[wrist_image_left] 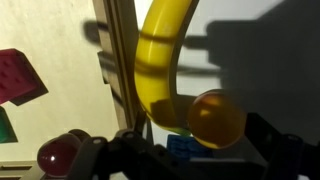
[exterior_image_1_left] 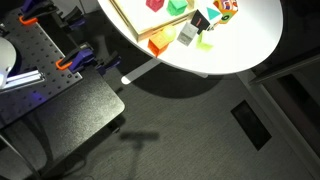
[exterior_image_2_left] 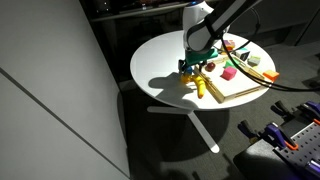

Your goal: Pick up the objects on the left side of the tray and place them in the tray starting with the mulberry pink block then the yellow round fruit and finally the blue block

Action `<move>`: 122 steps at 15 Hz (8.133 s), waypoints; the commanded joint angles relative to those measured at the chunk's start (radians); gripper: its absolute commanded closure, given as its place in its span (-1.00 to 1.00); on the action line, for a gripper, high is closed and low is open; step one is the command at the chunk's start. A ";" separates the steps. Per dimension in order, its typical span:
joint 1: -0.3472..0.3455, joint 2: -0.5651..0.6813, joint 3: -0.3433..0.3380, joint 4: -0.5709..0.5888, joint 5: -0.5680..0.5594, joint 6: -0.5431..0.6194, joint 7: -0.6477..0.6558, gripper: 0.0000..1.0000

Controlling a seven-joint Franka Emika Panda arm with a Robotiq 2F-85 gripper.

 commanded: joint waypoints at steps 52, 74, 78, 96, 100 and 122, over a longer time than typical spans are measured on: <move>-0.097 -0.081 -0.058 -0.012 0.027 -0.260 -0.089 0.17; -0.141 -0.150 -0.036 -0.213 0.133 -0.012 -0.215 -1.00; -0.120 -0.144 -0.037 -0.192 0.145 -0.001 -0.175 -1.00; -0.009 0.023 -0.080 0.060 0.097 0.037 -0.015 -1.00; 0.004 0.073 -0.094 0.126 0.097 0.033 0.006 -1.00; 0.065 0.183 -0.143 0.289 0.067 -0.015 0.092 0.32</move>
